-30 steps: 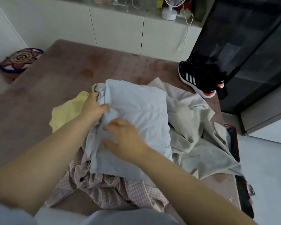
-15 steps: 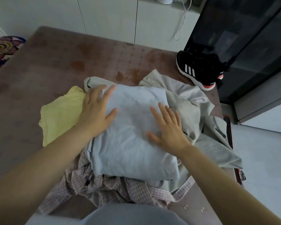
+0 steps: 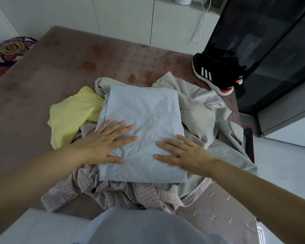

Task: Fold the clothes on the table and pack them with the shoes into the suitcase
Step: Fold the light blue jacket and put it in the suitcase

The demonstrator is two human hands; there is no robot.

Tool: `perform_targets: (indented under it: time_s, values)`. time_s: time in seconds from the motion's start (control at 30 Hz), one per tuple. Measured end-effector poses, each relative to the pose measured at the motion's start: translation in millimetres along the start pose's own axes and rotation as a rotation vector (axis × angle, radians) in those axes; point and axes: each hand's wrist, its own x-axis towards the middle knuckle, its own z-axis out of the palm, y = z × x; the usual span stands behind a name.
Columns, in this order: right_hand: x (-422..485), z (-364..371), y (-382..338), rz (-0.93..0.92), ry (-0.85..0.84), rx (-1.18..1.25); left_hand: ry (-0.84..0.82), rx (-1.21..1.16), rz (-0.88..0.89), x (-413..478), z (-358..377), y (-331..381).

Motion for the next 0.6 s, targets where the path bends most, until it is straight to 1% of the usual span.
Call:
perform_targets:
  time_s: [0.1,0.13,0.2,0.23,0.27,0.3,0.33,0.37,0.43,0.47,0.5,0.57,0.6]
  values:
    - [8,-3,11,-0.084,0.042,0.091,-0.019,-0.054,-0.012,-11,-3,-6]
    - [7,-5,15,-0.084,0.090,0.159,-0.021,-0.090,0.007,-16,-2,-6]
    - [4,-13,24,-0.020,0.158,0.326,0.004,-0.270,0.018,-19,-5,1]
    - [4,-17,29,0.037,0.177,0.432,-0.007,-0.411,-0.011,-19,-12,7]
    - [4,-24,33,0.108,0.191,0.557,-0.058,-0.567,-0.058,-19,-20,12]
    - [6,-35,37,0.219,0.176,0.685,-0.114,-0.735,-0.124,-19,-28,16]
    - [10,-45,42,0.360,0.143,0.797,-0.111,-0.907,-0.185,-18,-36,19]
    - [15,-53,46,0.493,0.123,0.884,-0.069,-1.029,-0.236,-17,-44,20]
    - [27,-63,54,0.694,0.156,0.957,-0.023,-1.151,-0.298,-15,-57,20]
    - [36,-66,57,0.758,0.173,0.987,-0.023,-1.131,-0.327,-13,-63,20]
    - [44,-67,60,0.805,0.187,1.040,-0.027,-1.047,-0.375,-10,-69,23]
    - [61,-67,66,0.902,0.188,1.151,-0.016,-0.719,-0.476,-3,-75,30]
    - [68,-66,70,0.949,0.183,1.181,0.008,-0.570,-0.498,0,-76,34]
